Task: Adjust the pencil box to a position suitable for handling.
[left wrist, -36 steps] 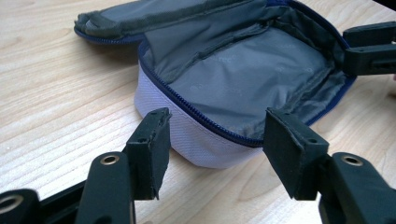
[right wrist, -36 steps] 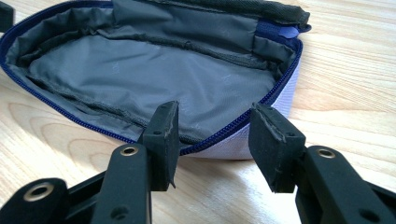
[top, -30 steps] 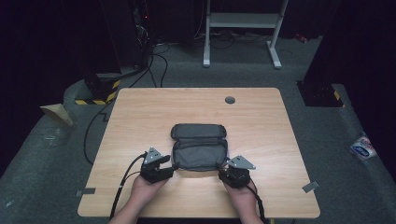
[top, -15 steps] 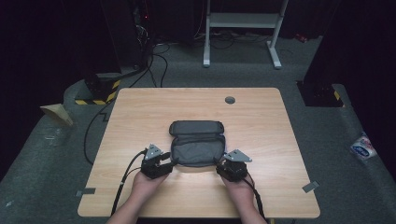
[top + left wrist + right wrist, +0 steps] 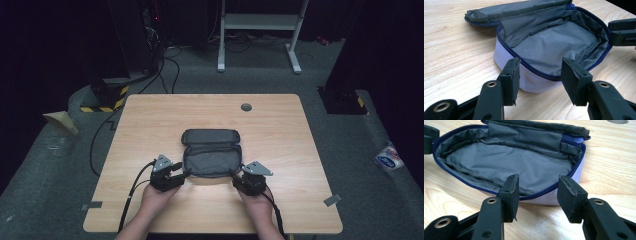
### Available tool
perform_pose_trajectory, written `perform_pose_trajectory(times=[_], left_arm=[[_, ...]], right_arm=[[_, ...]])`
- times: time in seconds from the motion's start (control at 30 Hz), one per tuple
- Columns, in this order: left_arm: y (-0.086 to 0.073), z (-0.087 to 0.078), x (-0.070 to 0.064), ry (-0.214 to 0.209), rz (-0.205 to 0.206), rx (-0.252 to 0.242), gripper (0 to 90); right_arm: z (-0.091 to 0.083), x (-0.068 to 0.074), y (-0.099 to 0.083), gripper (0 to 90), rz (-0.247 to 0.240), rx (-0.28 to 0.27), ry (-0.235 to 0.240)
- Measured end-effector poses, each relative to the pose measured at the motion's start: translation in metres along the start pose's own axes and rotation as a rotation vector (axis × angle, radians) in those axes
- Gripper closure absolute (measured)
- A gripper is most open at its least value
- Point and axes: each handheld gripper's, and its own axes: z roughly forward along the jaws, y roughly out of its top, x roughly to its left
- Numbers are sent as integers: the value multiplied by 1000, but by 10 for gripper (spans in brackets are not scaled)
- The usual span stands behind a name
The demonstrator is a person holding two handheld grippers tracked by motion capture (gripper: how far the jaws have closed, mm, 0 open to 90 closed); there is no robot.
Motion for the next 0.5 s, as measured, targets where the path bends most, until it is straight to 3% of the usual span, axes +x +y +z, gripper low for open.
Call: perform_pose_trajectory(times=[0.5], left_arm=[[0, -4, 0, 3, -9, -40, 466]], right_arm=[[-10, 2, 0, 517, 2, -22, 16]])
